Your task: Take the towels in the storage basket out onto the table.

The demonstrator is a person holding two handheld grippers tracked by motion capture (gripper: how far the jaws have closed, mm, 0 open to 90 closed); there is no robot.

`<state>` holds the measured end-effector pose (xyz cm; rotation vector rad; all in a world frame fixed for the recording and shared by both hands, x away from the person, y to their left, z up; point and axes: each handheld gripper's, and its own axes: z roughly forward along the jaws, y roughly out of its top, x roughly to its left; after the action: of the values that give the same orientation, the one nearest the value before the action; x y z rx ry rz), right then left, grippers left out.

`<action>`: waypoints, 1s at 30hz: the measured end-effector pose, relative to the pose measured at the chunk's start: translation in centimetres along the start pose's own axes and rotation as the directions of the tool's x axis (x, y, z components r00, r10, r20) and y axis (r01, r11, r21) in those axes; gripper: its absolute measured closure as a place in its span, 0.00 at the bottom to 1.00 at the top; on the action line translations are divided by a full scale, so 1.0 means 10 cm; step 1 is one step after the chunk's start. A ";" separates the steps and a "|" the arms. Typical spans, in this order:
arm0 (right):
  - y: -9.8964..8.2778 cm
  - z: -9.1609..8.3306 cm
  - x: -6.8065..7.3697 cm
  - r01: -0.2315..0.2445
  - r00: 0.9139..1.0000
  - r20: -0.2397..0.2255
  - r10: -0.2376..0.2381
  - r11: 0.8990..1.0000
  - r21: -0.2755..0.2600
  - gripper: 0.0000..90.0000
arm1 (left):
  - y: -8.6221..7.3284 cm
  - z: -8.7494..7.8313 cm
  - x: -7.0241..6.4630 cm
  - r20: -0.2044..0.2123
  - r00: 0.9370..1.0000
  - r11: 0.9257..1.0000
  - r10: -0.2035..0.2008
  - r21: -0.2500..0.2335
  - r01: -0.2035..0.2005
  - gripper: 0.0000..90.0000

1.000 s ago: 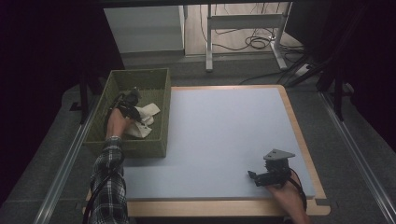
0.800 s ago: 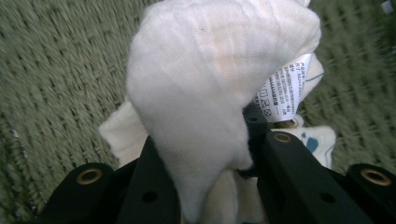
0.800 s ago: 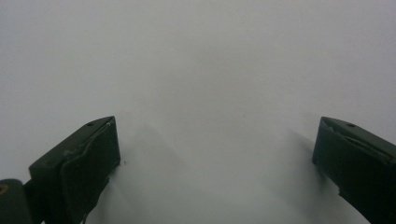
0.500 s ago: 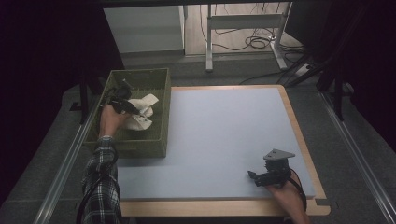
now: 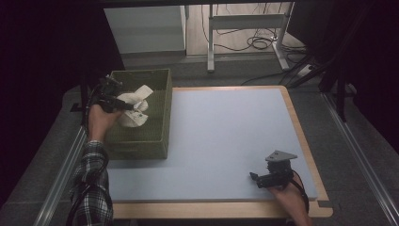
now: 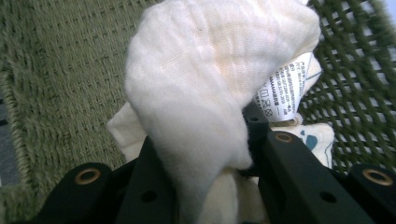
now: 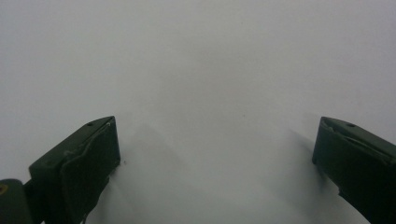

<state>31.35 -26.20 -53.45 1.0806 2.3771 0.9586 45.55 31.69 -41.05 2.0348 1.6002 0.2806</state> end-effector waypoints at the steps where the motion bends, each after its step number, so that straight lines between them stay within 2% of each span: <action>1: 0.00 0.00 0.00 0.000 1.000 0.000 0.000 1.000 0.000 0.01 | -0.01 -0.03 0.00 -0.001 1.000 1.000 -0.002 -0.008 0.002 0.82; 4: 0.00 0.00 0.00 0.000 1.000 0.000 0.000 1.000 0.000 0.01 | -0.04 -0.13 -0.01 0.026 1.000 0.999 0.002 -0.039 -0.001 0.82; 10: 0.00 0.00 0.00 0.000 1.000 0.000 0.000 1.000 0.000 0.01 | -0.06 -0.22 -0.09 0.037 0.999 0.997 0.038 -0.063 -0.036 0.82; 17: 0.00 0.00 0.00 0.000 1.000 0.000 0.000 1.000 0.000 0.01 | -0.04 -0.35 -0.22 0.064 0.994 0.992 0.087 -0.096 -0.081 0.82; 22: 0.00 0.00 0.00 0.003 1.000 0.001 -0.003 1.000 -0.001 0.01 | -0.02 -0.42 -0.40 0.082 0.987 0.984 0.134 -0.127 -0.123 0.81; 29: 0.00 0.00 0.00 0.003 1.000 0.001 -0.003 1.000 -0.001 0.01 | 0.01 -0.43 -0.62 0.110 0.976 0.973 0.191 -0.156 -0.172 0.81; 30: 0.00 0.00 0.00 0.003 1.000 0.001 -0.003 1.000 -0.001 0.01 | 0.01 -0.43 -0.62 0.110 0.976 0.973 0.191 -0.156 -0.172 0.81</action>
<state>31.36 -26.22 -53.47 1.0768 2.3765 0.9585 41.89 26.95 -36.40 2.0456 1.2828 0.3210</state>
